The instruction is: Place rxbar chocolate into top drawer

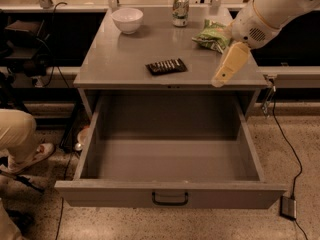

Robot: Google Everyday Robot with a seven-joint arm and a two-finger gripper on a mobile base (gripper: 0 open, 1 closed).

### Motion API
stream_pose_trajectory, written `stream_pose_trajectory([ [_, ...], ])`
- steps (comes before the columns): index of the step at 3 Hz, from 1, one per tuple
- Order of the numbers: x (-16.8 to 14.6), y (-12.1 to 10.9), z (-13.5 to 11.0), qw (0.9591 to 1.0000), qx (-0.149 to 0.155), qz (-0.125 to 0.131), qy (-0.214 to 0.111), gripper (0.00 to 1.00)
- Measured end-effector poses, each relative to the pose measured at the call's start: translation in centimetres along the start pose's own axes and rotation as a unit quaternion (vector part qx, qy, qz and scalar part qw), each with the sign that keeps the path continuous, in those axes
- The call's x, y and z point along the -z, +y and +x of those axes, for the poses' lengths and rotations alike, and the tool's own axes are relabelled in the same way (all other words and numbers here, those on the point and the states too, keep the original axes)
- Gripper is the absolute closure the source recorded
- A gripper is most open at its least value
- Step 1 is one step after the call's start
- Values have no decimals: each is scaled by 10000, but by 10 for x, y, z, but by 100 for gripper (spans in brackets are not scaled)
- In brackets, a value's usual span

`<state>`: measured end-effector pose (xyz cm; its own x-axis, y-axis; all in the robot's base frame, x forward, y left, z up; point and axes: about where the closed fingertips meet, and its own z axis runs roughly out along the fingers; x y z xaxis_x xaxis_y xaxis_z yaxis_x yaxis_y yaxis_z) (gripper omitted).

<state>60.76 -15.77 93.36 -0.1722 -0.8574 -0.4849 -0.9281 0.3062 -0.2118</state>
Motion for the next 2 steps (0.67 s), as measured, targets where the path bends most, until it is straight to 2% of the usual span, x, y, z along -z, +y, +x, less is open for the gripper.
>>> stream_pose_trajectory([
  [1,-7,3,-1,9996,-83,-94,-265,0],
  [2,-33,-15,-33,9964,298,-162,-778,0],
])
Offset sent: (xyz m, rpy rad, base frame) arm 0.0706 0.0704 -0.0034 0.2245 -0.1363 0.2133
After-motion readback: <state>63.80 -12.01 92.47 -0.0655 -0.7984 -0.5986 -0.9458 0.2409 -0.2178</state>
